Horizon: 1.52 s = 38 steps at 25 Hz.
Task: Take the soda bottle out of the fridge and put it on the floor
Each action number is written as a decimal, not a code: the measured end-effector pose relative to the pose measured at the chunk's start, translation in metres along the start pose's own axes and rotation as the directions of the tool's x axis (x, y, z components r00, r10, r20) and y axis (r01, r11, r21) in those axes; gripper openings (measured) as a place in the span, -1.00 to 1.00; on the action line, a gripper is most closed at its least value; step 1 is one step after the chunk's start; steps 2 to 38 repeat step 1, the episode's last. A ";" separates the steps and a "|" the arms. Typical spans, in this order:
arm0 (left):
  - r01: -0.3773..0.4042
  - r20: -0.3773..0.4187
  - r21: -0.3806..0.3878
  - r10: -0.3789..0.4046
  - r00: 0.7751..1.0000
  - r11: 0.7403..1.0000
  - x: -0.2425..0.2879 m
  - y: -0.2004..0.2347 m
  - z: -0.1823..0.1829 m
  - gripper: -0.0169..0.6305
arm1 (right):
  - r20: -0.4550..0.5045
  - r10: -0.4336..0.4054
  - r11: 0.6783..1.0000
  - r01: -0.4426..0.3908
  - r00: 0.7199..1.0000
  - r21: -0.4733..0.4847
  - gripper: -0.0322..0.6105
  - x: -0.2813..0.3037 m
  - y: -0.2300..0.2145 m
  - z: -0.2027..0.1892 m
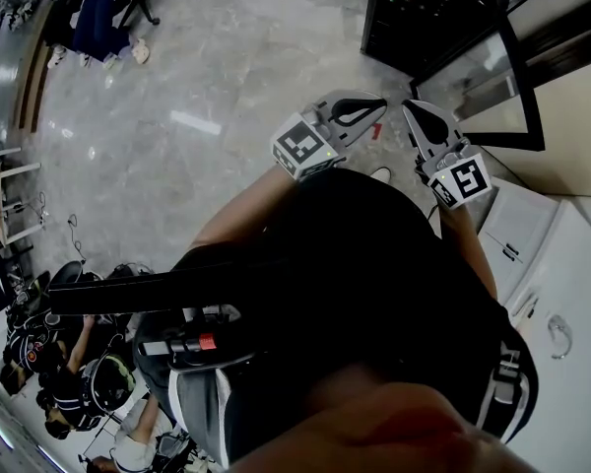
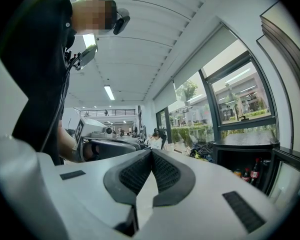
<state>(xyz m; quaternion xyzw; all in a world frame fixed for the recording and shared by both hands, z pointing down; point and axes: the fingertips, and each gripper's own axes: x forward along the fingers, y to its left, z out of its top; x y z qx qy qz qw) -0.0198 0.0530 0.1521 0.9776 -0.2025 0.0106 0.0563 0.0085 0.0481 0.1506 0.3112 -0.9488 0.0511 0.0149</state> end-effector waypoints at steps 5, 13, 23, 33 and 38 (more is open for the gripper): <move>0.001 -0.001 -0.002 -0.001 1.000 1.000 0.000 0.000 -0.001 -0.94 | -0.002 0.001 1.000 -0.001 1.000 0.001 -0.86 0.000 0.000 -0.001; 0.001 -0.001 -0.002 -0.001 1.000 1.000 0.000 0.000 -0.001 -0.94 | -0.002 0.001 1.000 -0.001 1.000 0.001 -0.86 0.000 0.000 -0.001; 0.001 -0.001 -0.002 -0.001 1.000 1.000 0.000 0.000 -0.001 -0.94 | -0.002 0.001 1.000 -0.001 1.000 0.001 -0.86 0.000 0.000 -0.001; 0.001 -0.001 -0.002 -0.001 1.000 1.000 0.000 0.000 -0.001 -0.94 | -0.002 0.001 1.000 -0.001 1.000 0.001 -0.86 0.000 0.000 -0.001; 0.001 -0.001 -0.002 -0.001 1.000 1.000 0.000 0.000 -0.001 -0.94 | -0.002 0.001 1.000 -0.001 1.000 0.001 -0.86 0.000 0.000 -0.001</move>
